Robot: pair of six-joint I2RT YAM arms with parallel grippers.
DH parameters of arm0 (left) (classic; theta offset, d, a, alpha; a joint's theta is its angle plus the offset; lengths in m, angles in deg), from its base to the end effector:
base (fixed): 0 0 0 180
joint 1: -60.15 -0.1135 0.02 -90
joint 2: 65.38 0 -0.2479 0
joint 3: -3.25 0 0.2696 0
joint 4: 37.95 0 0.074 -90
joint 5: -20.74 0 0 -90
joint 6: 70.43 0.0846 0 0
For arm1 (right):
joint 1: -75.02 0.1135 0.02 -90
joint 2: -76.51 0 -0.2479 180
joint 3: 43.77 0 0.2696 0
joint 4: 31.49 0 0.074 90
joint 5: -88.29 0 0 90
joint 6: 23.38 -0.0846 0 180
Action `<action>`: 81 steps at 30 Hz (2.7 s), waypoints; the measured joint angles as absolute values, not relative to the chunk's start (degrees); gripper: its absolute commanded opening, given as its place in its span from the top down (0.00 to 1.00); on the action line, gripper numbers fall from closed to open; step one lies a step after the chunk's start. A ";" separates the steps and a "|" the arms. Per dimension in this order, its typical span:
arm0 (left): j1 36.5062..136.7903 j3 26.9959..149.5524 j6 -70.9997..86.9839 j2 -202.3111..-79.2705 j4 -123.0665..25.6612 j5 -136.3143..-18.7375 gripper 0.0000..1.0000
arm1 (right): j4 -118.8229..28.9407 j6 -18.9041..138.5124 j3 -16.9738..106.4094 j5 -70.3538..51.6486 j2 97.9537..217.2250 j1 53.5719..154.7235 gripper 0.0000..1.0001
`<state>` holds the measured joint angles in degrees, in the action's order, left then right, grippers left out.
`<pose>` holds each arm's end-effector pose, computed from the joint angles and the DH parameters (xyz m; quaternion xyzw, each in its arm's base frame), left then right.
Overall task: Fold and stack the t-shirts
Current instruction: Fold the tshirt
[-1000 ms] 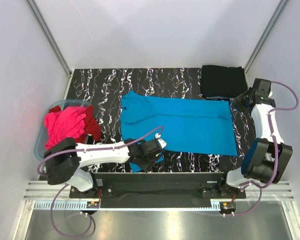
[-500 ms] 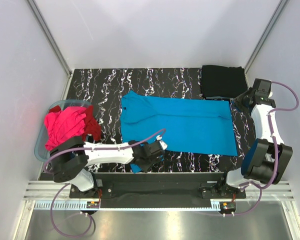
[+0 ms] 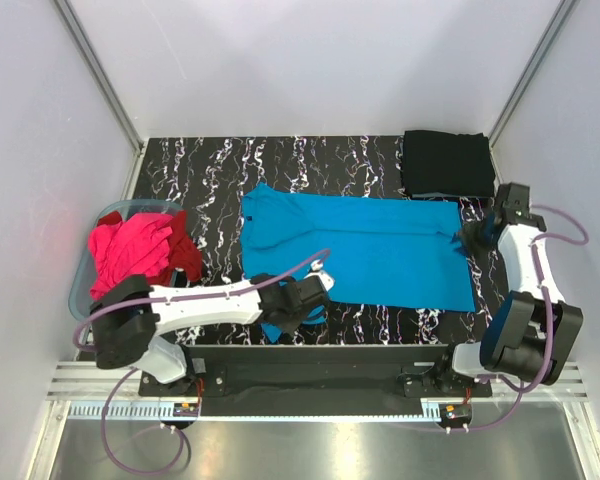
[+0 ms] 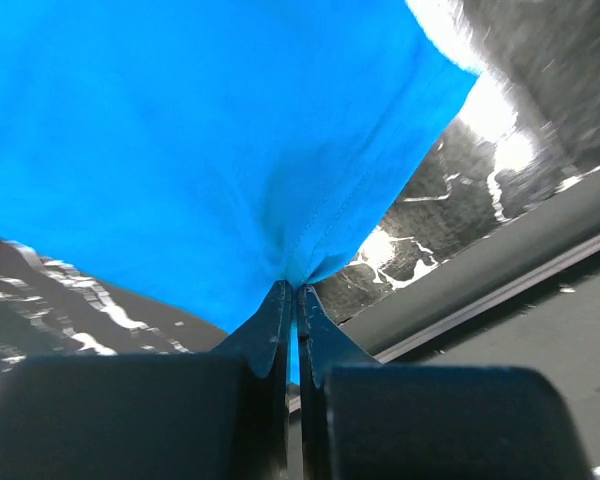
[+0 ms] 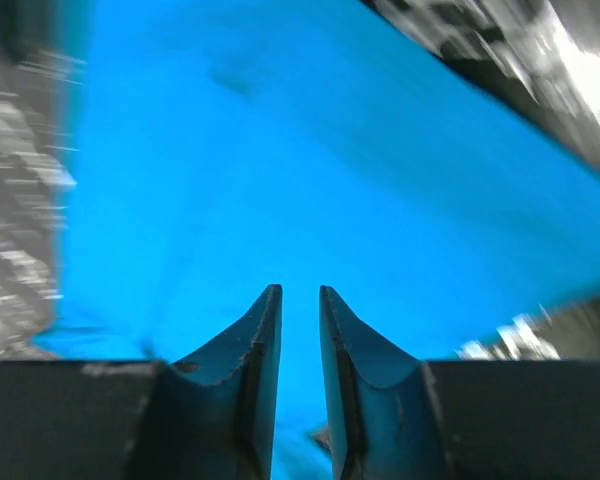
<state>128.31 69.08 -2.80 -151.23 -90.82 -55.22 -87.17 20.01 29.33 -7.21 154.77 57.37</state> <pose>0.1311 -0.2720 0.1193 0.3651 0.9112 -0.0198 0.1898 0.3028 -0.0878 0.1938 0.5039 0.8251 0.1078 0.2318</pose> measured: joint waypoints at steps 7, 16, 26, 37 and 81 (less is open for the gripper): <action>125.03 72.92 -1.42 -141.92 -91.97 -52.73 1.00 | -95.79 12.77 18.03 -6.12 154.94 57.33 0.70; 109.71 76.83 2.34 -137.24 -92.02 -54.09 1.00 | -97.78 6.30 12.46 -0.28 152.69 57.33 0.62; 105.12 84.27 4.39 -141.65 -91.82 -58.26 1.00 | -94.45 4.01 8.96 3.83 148.56 57.33 0.61; 104.38 86.45 4.33 -144.89 -91.93 -60.25 1.00 | -90.93 0.60 7.04 4.66 153.81 57.33 0.66; 95.11 107.13 14.66 -172.12 -98.77 -59.72 1.00 | -80.70 21.74 33.90 7.22 173.87 60.91 1.00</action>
